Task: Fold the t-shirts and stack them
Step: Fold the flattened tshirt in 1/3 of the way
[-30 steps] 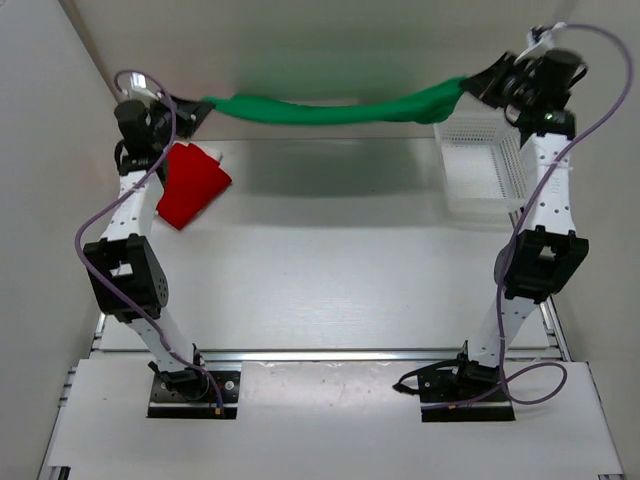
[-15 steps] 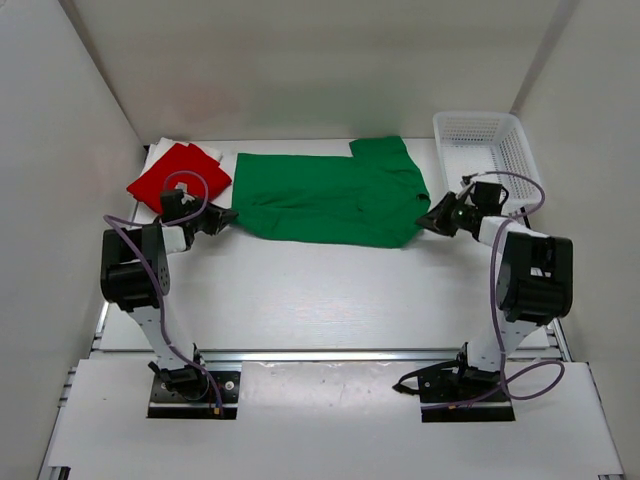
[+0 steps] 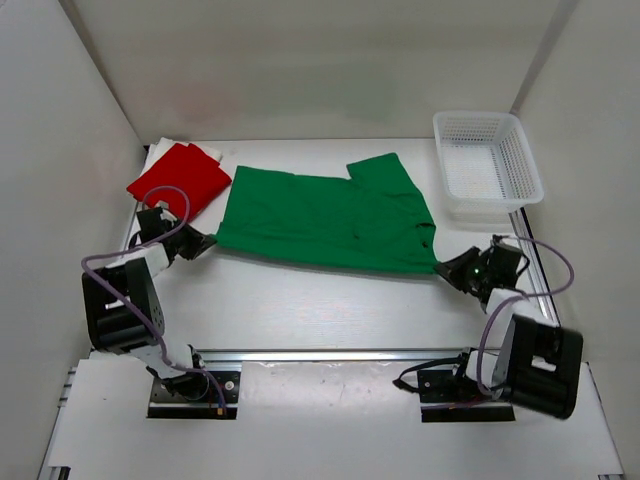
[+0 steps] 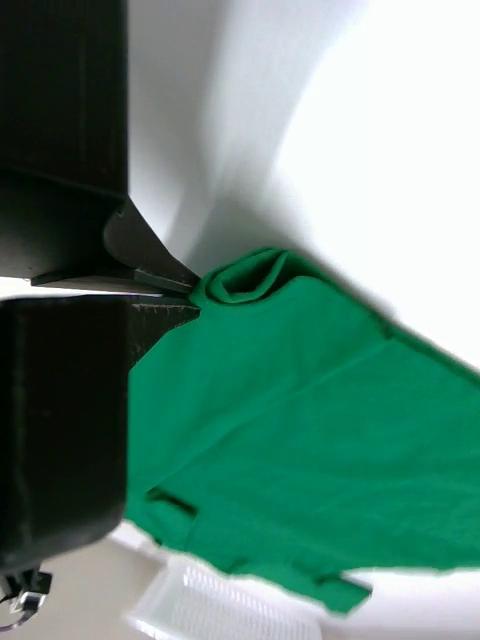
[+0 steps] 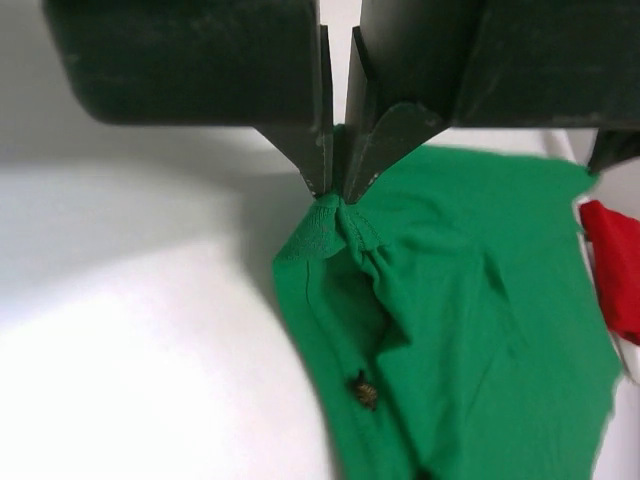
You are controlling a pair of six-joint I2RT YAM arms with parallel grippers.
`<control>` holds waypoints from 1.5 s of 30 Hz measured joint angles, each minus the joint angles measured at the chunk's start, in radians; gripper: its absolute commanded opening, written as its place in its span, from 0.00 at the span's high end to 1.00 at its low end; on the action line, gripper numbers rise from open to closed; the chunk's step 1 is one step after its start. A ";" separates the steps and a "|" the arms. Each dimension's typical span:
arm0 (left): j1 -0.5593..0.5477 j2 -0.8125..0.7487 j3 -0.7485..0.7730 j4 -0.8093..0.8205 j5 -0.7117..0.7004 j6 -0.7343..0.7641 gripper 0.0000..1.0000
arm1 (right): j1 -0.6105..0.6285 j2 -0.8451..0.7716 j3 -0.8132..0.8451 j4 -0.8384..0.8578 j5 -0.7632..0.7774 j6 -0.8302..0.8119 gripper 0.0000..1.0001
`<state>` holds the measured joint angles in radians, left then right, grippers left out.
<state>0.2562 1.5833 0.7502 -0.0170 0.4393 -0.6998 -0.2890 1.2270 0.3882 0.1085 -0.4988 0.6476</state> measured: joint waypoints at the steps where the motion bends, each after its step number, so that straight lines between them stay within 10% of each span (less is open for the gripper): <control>1: 0.009 -0.026 -0.014 -0.032 -0.011 0.021 1.00 | -0.025 -0.039 -0.044 0.004 -0.010 0.013 1.00; 10: 0.172 -0.259 -0.268 -0.255 -0.044 0.092 0.96 | -0.146 -0.478 -0.235 -0.178 -0.019 0.050 1.00; 14: 0.180 -0.356 -0.282 -0.341 -0.085 0.104 0.48 | -0.129 -0.528 -0.235 -0.253 0.003 0.040 0.69; 17: 0.178 -0.441 -0.282 -0.362 -0.127 0.094 0.38 | -0.131 -0.526 -0.225 -0.297 0.032 0.027 0.58; 21: 0.160 -0.488 -0.274 -0.370 -0.130 0.083 0.48 | -0.132 -0.519 -0.140 -0.363 0.042 0.002 0.58; 26: -0.018 -0.555 -0.268 -0.294 -0.134 0.069 0.74 | -0.077 -0.488 -0.013 -0.288 0.011 -0.006 1.00; 33: -0.530 -0.525 -0.226 -0.131 -0.247 0.036 0.82 | 0.542 -0.205 0.088 -0.199 0.195 -0.019 1.00; 45: -0.306 0.170 0.392 -0.098 -0.317 0.107 0.80 | 0.643 0.197 0.337 -0.106 0.189 -0.129 1.00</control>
<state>-0.0498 1.7535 1.1423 -0.1154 0.1223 -0.5926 0.3538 1.4242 0.7254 0.0029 -0.3099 0.5186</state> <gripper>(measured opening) 0.179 0.003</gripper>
